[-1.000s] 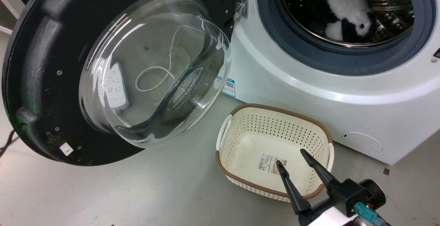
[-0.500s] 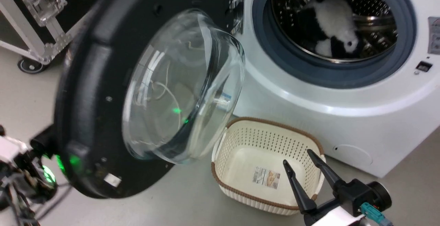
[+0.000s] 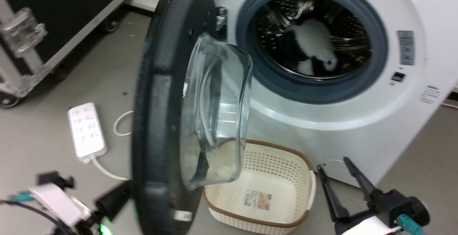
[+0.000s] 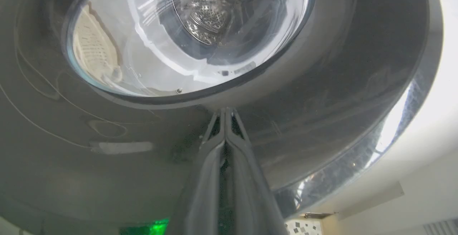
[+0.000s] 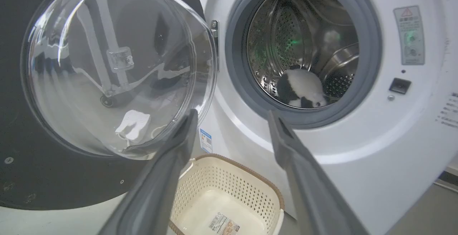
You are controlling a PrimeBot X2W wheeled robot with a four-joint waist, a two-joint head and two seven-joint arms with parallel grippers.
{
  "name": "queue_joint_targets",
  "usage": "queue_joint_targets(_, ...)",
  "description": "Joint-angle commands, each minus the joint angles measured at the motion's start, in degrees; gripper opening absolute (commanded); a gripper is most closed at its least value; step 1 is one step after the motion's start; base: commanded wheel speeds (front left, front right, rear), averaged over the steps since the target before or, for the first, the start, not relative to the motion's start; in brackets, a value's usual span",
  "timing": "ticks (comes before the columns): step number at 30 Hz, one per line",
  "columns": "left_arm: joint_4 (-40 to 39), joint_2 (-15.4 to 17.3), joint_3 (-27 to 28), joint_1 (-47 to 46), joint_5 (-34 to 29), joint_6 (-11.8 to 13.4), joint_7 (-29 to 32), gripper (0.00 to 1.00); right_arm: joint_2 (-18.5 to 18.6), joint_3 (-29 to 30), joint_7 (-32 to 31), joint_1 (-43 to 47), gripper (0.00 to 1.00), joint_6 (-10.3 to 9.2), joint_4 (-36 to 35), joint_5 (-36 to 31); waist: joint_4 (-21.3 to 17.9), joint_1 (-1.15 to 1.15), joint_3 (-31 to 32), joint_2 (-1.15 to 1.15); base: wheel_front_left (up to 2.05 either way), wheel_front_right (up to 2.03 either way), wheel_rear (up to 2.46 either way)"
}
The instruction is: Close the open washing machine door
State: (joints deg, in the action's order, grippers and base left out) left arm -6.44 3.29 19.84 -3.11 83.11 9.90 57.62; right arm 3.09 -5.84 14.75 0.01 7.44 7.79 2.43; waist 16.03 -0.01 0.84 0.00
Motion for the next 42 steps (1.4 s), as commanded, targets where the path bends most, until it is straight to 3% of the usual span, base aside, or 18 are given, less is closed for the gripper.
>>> queue_joint_targets(1, -0.44, -0.36, -1.72, 1.6, 1.9, 0.16, -0.77, 0.0, -0.16, 0.56, 0.25, 0.49, 1.0, 0.05, -0.41, -0.33, -1.86, 0.01, 0.21, 0.0, 0.0, 0.0, 0.0)
queue_joint_targets(4, -1.92, -0.39, -9.92, 6.61, 7.79, -0.34, -6.9, 0.0, -0.17, 2.1, 0.25, 0.37, 1.0, 0.05, -0.94, -0.99, -5.48, 0.01, -0.71, 0.0, 0.0, 0.0, 0.0)
queue_joint_targets(7, -2.19, -0.39, -13.7, 8.18, 10.06, -0.97, -9.79, 0.0, -0.16, 2.84, 0.25, 0.11, 1.0, 0.05, -1.18, -1.42, -7.4, 0.01, -1.52, 0.0, 0.0, 0.0, 0.0)
queue_joint_targets(18, 3.35, -0.41, -27.55, 5.81, 19.56, -9.35, -22.68, 0.0, -0.2, 7.38, 0.12, -2.23, 1.0, 0.05, -1.45, -2.75, -21.39, 0.01, -8.5, 0.0, 0.0, 0.0, 0.0)
queue_joint_targets(32, 16.69, -0.41, -32.78, -14.84, 25.35, -13.03, -40.42, 0.0, -0.21, 10.6, 0.22, -4.92, 1.0, 0.05, 0.79, 1.54, -35.58, 0.01, -15.55, 0.0, 0.0, 0.0, 0.0)
queue_joint_targets(37, 22.75, -0.41, -33.71, -22.83, 26.12, -13.78, -46.84, 0.0, -0.21, 9.26, 0.24, -5.07, 1.0, 0.05, 1.26, 2.74, -38.15, 0.01, -16.2, 0.0, 0.0, 0.0, 0.0)
queue_joint_targets(42, 29.42, -0.41, -34.24, -28.06, 26.74, -15.28, -52.2, 0.0, -0.21, 7.87, 0.24, -4.64, 1.0, 0.05, 0.83, 4.42, -37.83, 0.01, -15.34, 0.0, 0.0, 0.0, 0.0)
